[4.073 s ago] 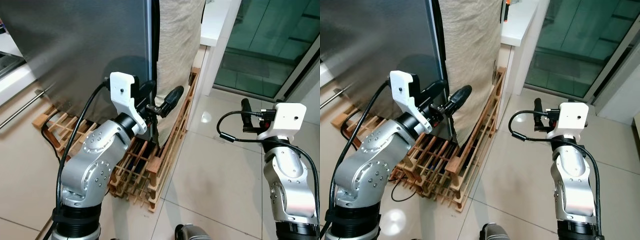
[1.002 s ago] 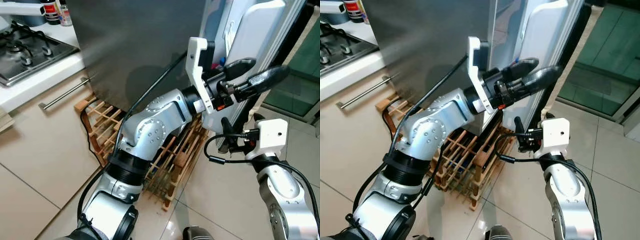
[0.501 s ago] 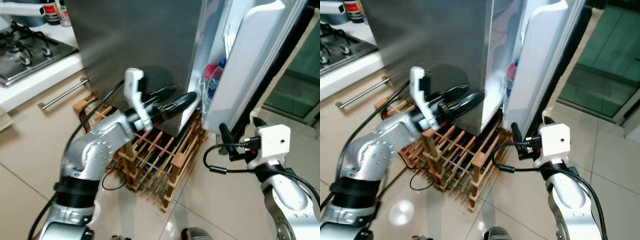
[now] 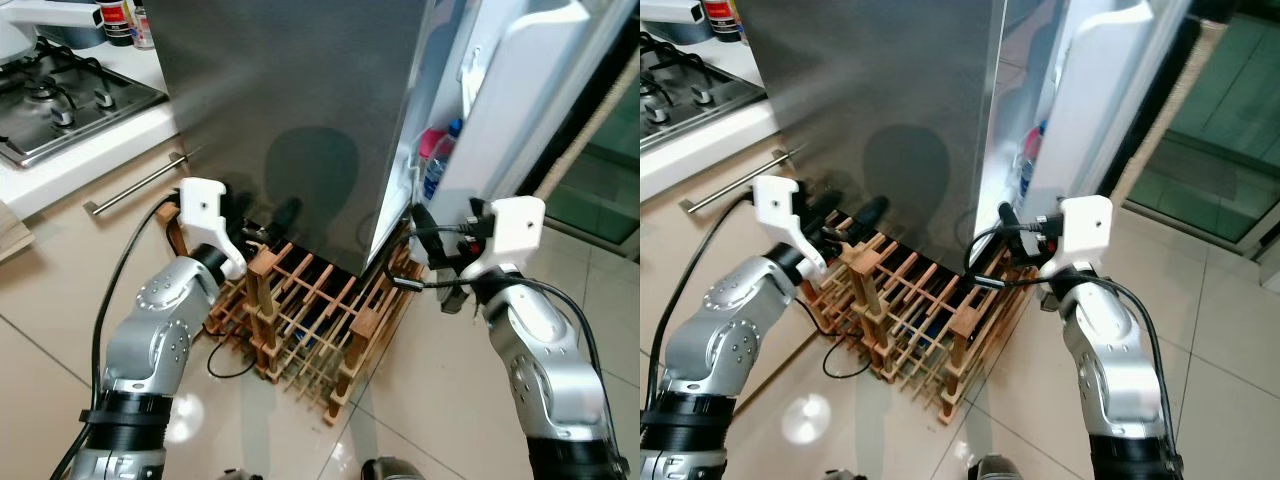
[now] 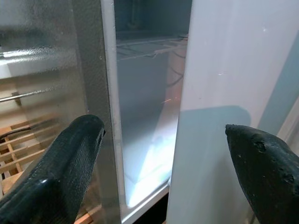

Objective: Restocking fridge

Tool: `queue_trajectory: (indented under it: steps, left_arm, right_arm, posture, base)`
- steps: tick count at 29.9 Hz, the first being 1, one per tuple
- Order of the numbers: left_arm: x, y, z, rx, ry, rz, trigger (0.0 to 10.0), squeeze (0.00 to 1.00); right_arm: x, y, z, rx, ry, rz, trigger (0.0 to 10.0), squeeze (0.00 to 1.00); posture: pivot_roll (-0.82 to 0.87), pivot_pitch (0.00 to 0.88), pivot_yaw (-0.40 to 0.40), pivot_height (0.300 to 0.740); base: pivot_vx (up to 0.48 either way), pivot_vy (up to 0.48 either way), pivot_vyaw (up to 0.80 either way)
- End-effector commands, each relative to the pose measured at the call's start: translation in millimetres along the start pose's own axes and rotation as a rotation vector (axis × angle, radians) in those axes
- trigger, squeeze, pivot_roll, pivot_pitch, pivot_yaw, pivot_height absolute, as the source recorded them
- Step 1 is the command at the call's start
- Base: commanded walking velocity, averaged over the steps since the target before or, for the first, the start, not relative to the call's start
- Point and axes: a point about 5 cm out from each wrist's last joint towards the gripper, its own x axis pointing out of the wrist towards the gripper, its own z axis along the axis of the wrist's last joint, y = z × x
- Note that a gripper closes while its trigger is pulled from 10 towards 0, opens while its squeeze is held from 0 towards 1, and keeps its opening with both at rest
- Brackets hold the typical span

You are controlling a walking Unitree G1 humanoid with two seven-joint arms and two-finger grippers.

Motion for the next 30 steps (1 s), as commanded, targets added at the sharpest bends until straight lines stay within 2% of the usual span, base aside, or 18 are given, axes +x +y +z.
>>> queue_trajectory:
  steps: [1,4,7,9,10,11,12,15,17,19,21,24,25,26,30]
  left_arm:
    - [-3.1,1.5,2.1,0.01,-0.015,0.023,10.0,0.0]
    - [-3.2,0.1,0.0,0.007,-0.014,0.022,10.0,0.0]
    - [-1.5,-2.7,-2.3,0.002,-0.013,0.015,10.0,0.0]
    - [0.2,-5.1,-3.3,-0.004,-0.012,0.006,10.0,0.0]
    - [3.0,-8.6,-5.3,-0.004,-0.003,-0.011,10.0,0.0]
    - [4.0,-9.3,-6.0,-0.003,0.001,-0.014,10.0,0.0]
    - [4.0,-9.3,-6.0,-0.003,0.001,-0.014,10.0,0.0]
    - [7.7,-11.0,-7.3,-0.001,0.008,-0.02,10.0,0.0]
    - [11.6,-12.4,-6.8,0.007,0.008,-0.018,10.0,0.0]
    - [15.2,-10.0,-5.4,0.037,0.0,0.017,10.0,0.0]
    - [17.5,-5.8,-4.9,0.059,-0.003,0.072,10.0,0.0]
    - [17.9,-4.2,-4.7,0.072,-0.016,0.128,10.0,0.0]
    - [17.9,-4.2,-4.7,0.072,-0.016,0.128,10.0,0.0]
    - [15.3,-5.4,-5.9,0.078,-0.023,0.159,10.0,0.0]
    - [5.6,-3.9,-8.4,0.021,-0.044,0.241,10.0,0.0]
  right_arm:
    - [1.0,-24.4,5.0,-0.023,-0.007,-0.093,10.0,0.0]
    - [-1.3,-43.7,9.9,-0.09,-0.006,-0.149,10.0,0.0]
    - [-12.2,-77.0,14.5,-0.202,0.015,-0.257,10.0,0.0]
    - [-25.4,-107.8,18.9,-0.282,0.031,-0.401,10.0,0.0]
    - [-45.4,-140.2,27.4,-0.353,0.033,-0.601,10.0,0.0]
    - [-51.9,-148.3,30.2,-0.365,0.032,-0.663,10.0,0.0]
    - [-51.9,-148.3,30.2,-0.365,0.032,-0.663,10.0,0.0]
    - [-53.3,-141.6,32.5,-0.333,0.001,-0.65,10.0,0.0]
    - [-41.9,-115.3,29.8,-0.267,-0.034,-0.517,10.0,0.0]
    - [-28.3,-81.9,25.5,-0.174,-0.065,-0.369,10.0,0.0]
    - [-20.0,-60.4,20.7,-0.122,-0.073,-0.285,10.0,0.0]
    - [-12.3,-44.3,9.2,-0.065,-0.043,-0.233,10.0,0.0]
    - [-12.3,-44.3,9.2,-0.065,-0.043,-0.233,10.0,0.0]
    - [-8.7,-34.1,5.7,-0.053,-0.031,-0.193,10.0,0.0]
    - [-4.0,-22.8,1.4,-0.03,-0.015,-0.14,10.0,0.0]
  posture:
    - [-0.1,0.037,-0.034,0.728]
    - [-0.11,0.041,-0.035,0.728]
    - [-0.13,0.047,-0.03,0.728]
    - [-0.15,0.049,-0.024,0.728]
    - [-0.17,0.052,-0.012,0.728]
    - [-0.18,0.054,-0.004,0.728]
    - [-0.18,0.054,-0.004,0.728]
    - [-0.19,0.053,0.009,0.728]
    - [-0.19,0.052,0.017,0.728]
    - [-0.19,0.049,0.021,0.728]
    - [-0.2,0.045,0.025,0.728]
    - [-0.2,0.041,0.027,0.728]
    - [-0.2,0.041,0.027,0.728]
    - [-0.2,0.037,0.026,0.728]
    - [-0.17,0.021,0.018,0.728]
  base:
    - [0.0,0.0,0.0]
    - [0.0,0.0,0.0]
    - [0.0,0.0,0.0]
    - [0.0,0.0,0.0]
    - [0.0,0.0,0.0]
    - [0.0,0.0,0.0]
    - [0.0,0.0,0.0]
    - [0.0,0.0,0.0]
    - [0.0,0.0,0.0]
    - [0.0,0.0,0.0]
    - [0.0,0.0,0.0]
    - [0.0,0.0,0.0]
    - [0.0,0.0,0.0]
    - [0.0,0.0,0.66]
    - [0.0,0.0,0.65]
